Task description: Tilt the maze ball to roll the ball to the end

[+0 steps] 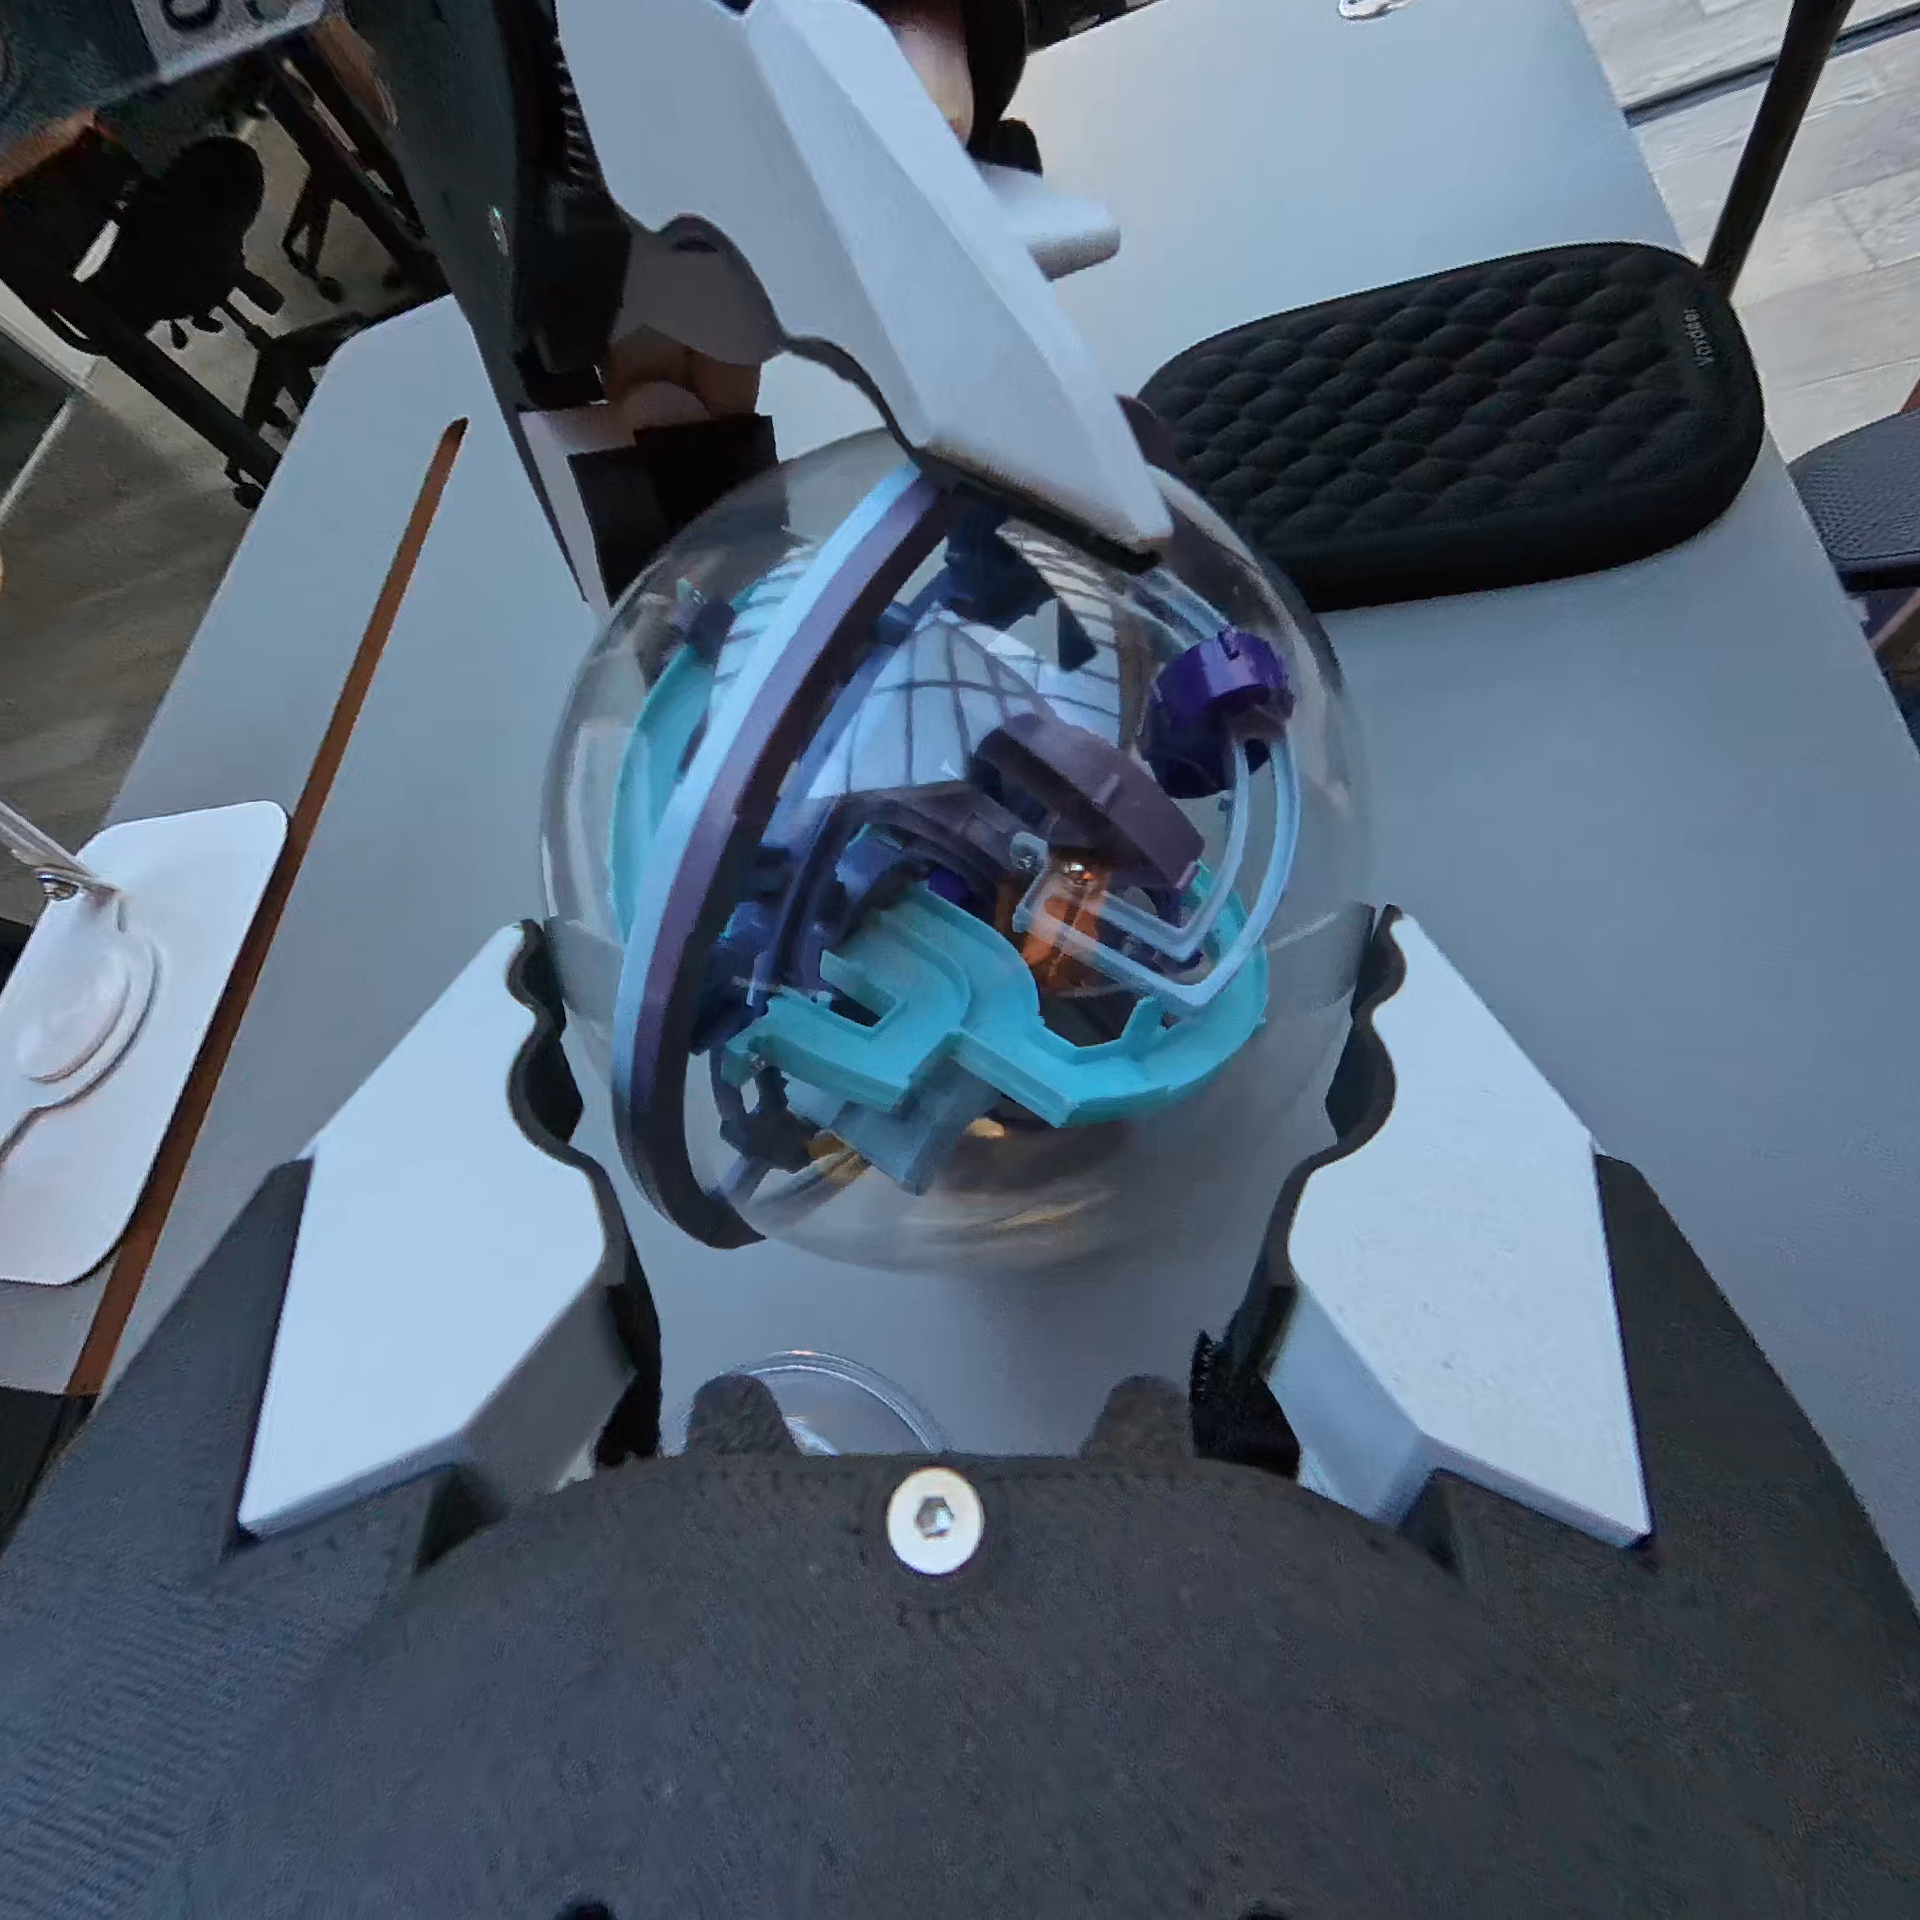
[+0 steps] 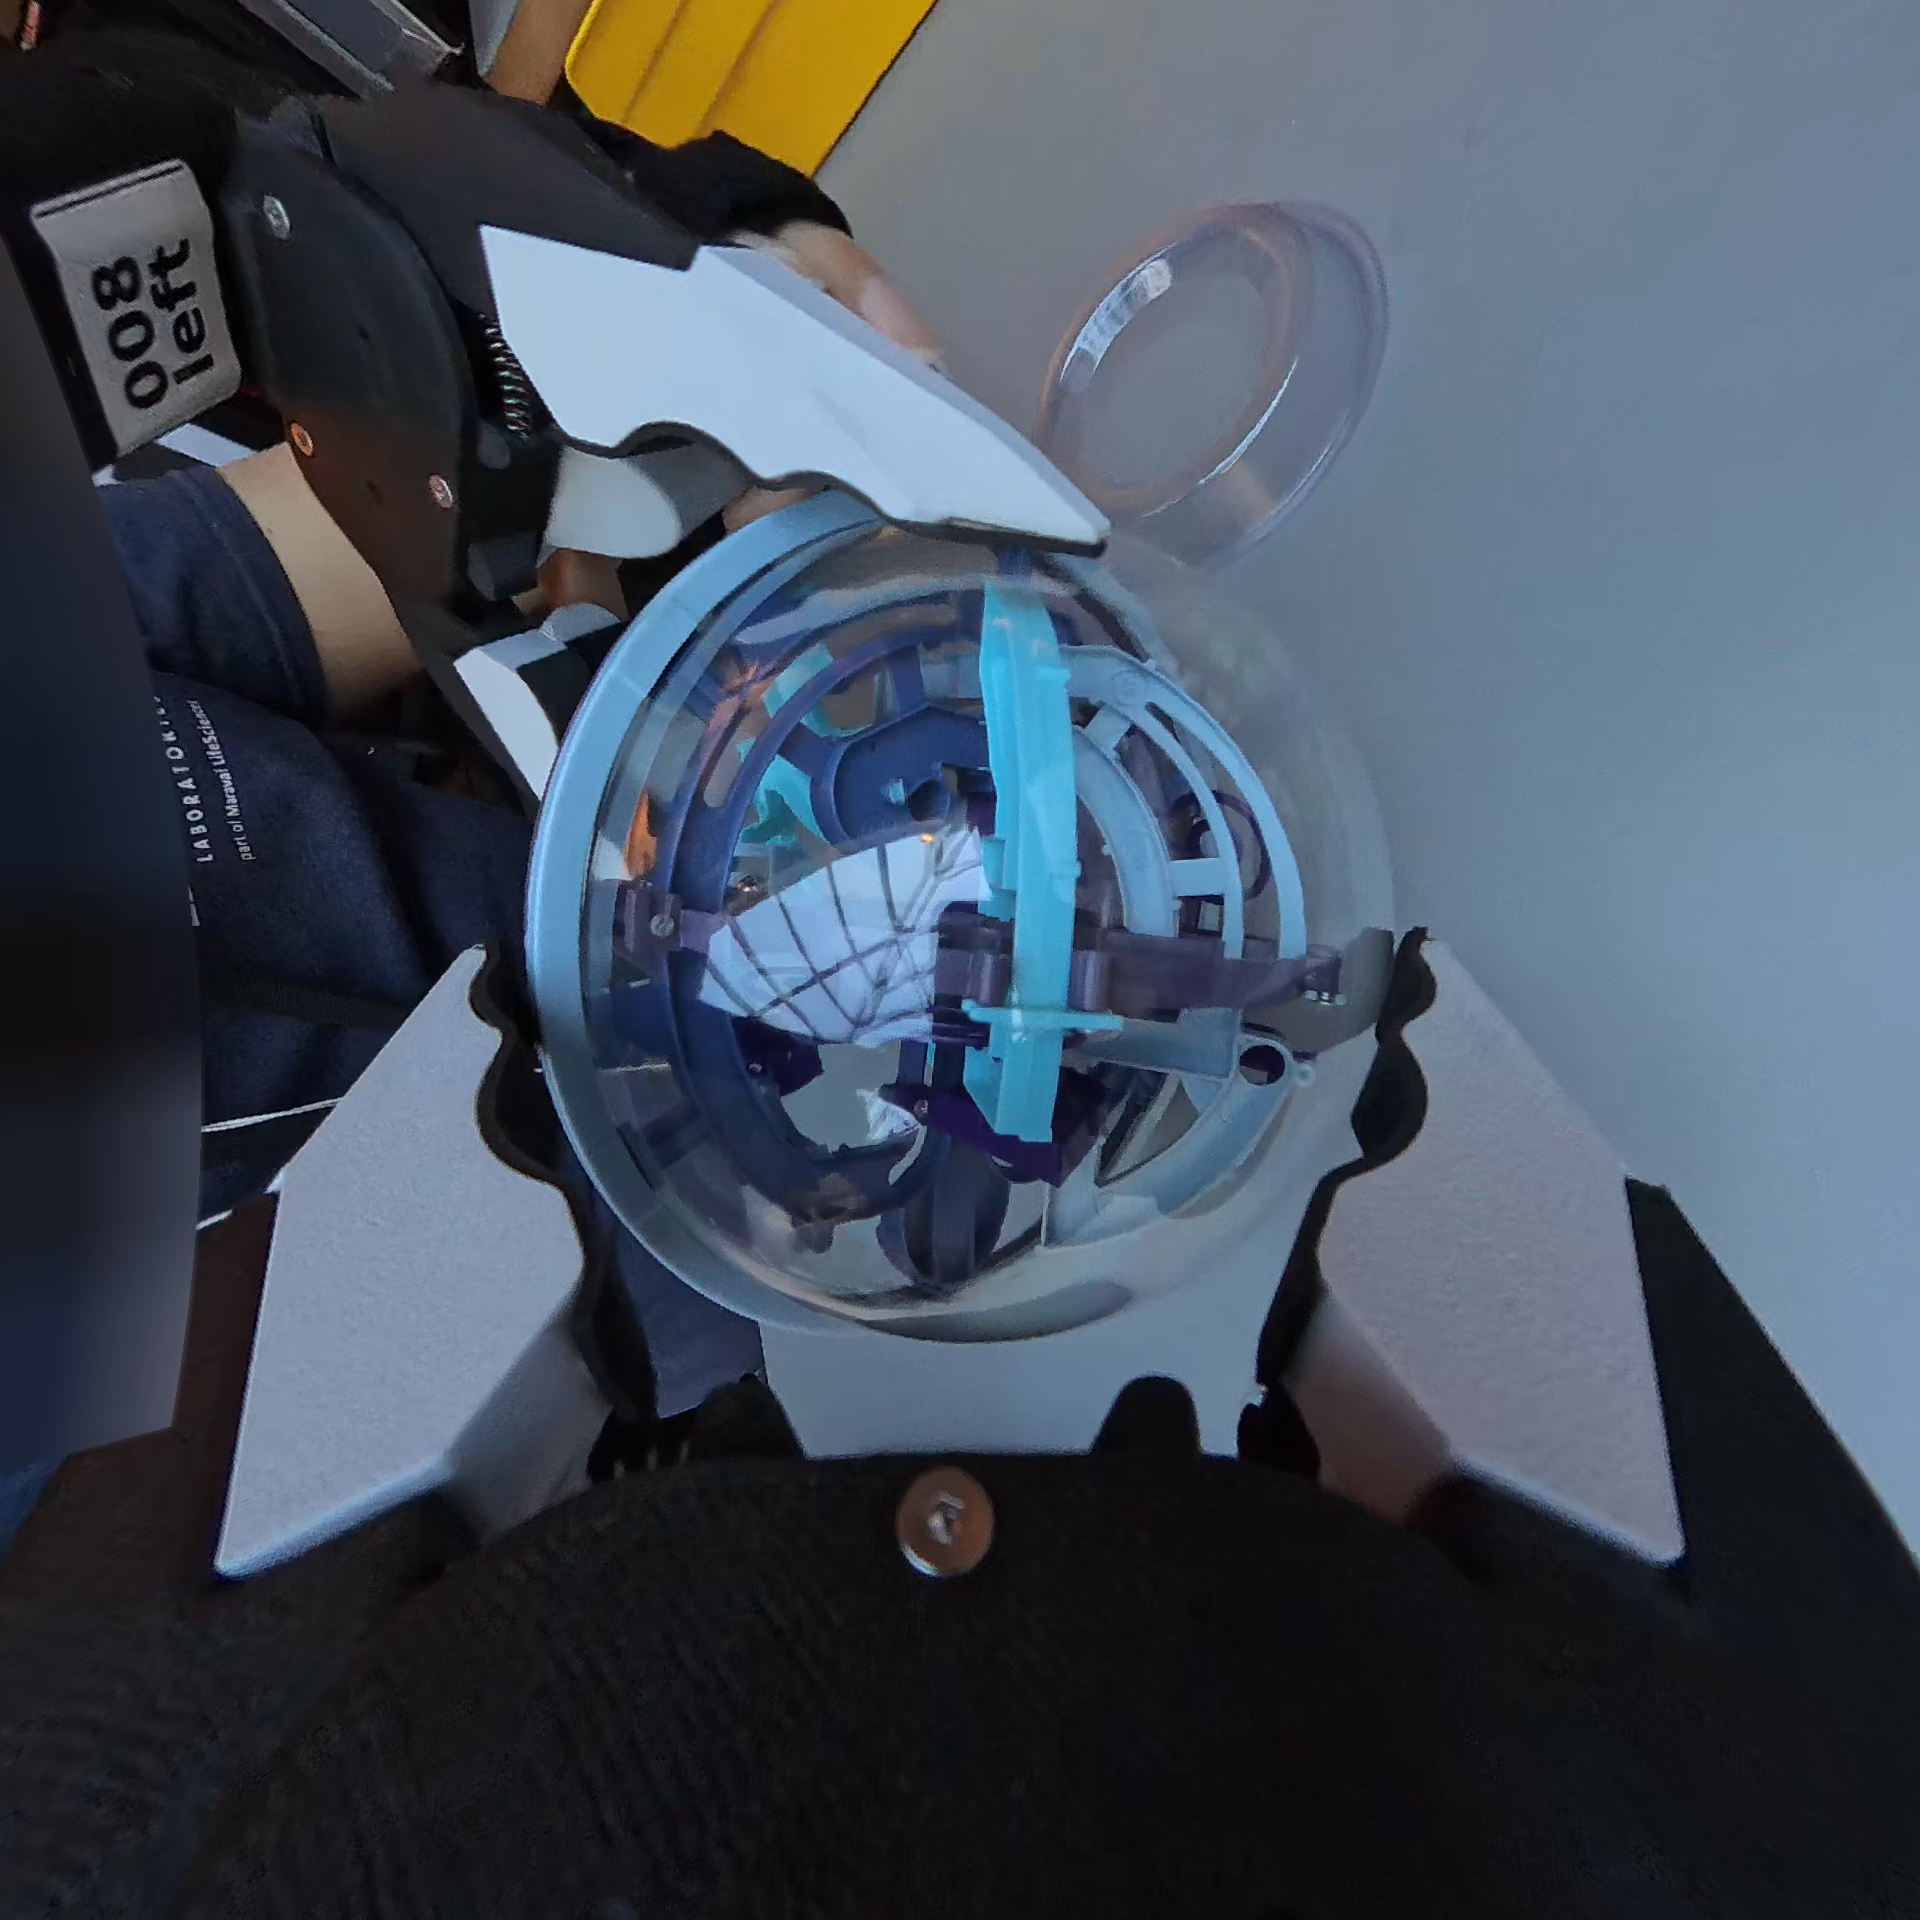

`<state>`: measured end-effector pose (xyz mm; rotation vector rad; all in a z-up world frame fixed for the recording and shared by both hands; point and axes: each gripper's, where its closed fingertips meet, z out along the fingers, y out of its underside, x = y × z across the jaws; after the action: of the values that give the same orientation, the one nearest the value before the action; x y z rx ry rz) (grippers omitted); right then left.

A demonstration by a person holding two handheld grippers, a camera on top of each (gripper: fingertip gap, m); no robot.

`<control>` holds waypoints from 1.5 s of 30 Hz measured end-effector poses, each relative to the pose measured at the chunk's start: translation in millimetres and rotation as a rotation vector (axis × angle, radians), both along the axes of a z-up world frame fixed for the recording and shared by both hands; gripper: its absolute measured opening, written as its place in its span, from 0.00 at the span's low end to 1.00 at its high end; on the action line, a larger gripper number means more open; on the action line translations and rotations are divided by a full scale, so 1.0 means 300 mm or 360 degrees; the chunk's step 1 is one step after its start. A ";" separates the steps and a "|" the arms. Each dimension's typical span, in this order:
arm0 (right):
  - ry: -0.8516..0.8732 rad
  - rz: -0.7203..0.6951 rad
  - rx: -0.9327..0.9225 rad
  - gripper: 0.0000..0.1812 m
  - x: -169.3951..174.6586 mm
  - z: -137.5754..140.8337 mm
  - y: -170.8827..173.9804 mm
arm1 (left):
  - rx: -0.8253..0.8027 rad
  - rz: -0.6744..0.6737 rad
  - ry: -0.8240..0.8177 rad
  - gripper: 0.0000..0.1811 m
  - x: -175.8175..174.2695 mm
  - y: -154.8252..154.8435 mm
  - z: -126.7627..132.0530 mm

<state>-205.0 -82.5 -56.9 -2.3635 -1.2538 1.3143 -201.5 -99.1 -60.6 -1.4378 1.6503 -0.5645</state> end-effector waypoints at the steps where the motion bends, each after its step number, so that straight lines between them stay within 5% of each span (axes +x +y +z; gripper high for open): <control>1: 0.0013 -0.0010 0.0001 0.87 -0.004 0.003 0.006 | -0.0019 0.0004 -0.0006 0.81 -0.002 0.003 -0.001; 11: 0.0555 -0.0155 0.0411 0.87 0.038 0.140 0.049 | -0.0106 0.0054 -0.0099 0.81 -0.030 0.022 -0.011; 17: 0.0353 -0.0195 0.1014 0.86 0.130 -0.027 0.002 | -0.0204 0.0100 -0.0201 0.81 -0.035 0.041 -0.006; 23: 0.0299 -0.0234 0.1067 0.82 0.086 -0.094 0.005 | -0.0220 0.0125 -0.0265 0.81 -0.036 0.045 -0.003; 26: 0.0360 -0.0183 0.1093 0.76 0.054 -0.073 -0.011 | -0.0248 0.0147 -0.0274 0.81 -0.050 0.049 -0.008; 45: 0.0247 -0.0190 0.1276 0.75 0.094 -0.048 -0.061 | -0.0041 0.0020 -0.0154 0.79 -0.019 -0.007 0.003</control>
<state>-176.8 -100.9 -71.2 -1.7000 -1.2509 0.7309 -207.1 -101.3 -59.6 -1.4163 1.5618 -0.6403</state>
